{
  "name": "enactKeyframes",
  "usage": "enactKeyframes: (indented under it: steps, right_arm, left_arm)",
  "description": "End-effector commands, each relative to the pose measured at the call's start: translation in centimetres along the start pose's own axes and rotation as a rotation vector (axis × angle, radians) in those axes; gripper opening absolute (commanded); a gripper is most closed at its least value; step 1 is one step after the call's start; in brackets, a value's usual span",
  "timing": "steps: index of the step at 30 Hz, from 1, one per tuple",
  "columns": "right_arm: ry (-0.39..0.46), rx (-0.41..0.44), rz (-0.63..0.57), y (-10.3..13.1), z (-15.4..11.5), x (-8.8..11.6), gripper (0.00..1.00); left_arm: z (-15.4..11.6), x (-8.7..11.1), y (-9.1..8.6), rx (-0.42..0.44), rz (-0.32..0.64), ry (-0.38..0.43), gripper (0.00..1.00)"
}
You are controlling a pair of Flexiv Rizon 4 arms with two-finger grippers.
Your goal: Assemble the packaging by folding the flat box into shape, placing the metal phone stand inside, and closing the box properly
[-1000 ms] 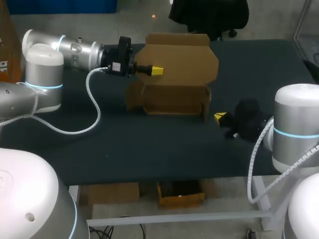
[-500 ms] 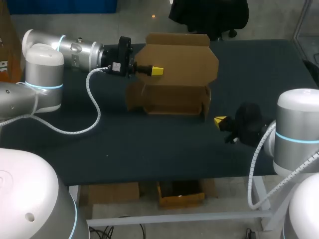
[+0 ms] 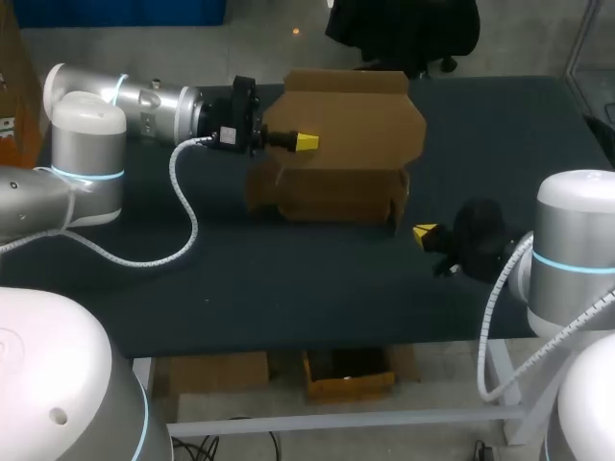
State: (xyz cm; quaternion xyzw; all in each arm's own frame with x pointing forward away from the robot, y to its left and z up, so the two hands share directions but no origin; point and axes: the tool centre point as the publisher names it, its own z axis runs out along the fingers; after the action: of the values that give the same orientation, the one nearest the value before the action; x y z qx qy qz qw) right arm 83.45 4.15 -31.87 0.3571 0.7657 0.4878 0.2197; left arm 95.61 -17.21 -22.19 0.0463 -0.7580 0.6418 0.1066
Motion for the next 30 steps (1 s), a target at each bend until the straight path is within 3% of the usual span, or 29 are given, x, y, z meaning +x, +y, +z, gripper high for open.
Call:
enactKeyframes:
  steps: [1,30]
  right_arm:
    - [0.009,-0.002,0.002,-0.1,0.1,-0.5,0.0]
    - [0.027,-0.012,0.009,-0.9,0.6,-0.1,0.0]
  left_arm:
    - [0.3,0.7,0.5,0.005,-0.001,-0.035,0.0]
    - [-0.6,-0.6,-1.8,0.019,0.005,-0.048,0.0]
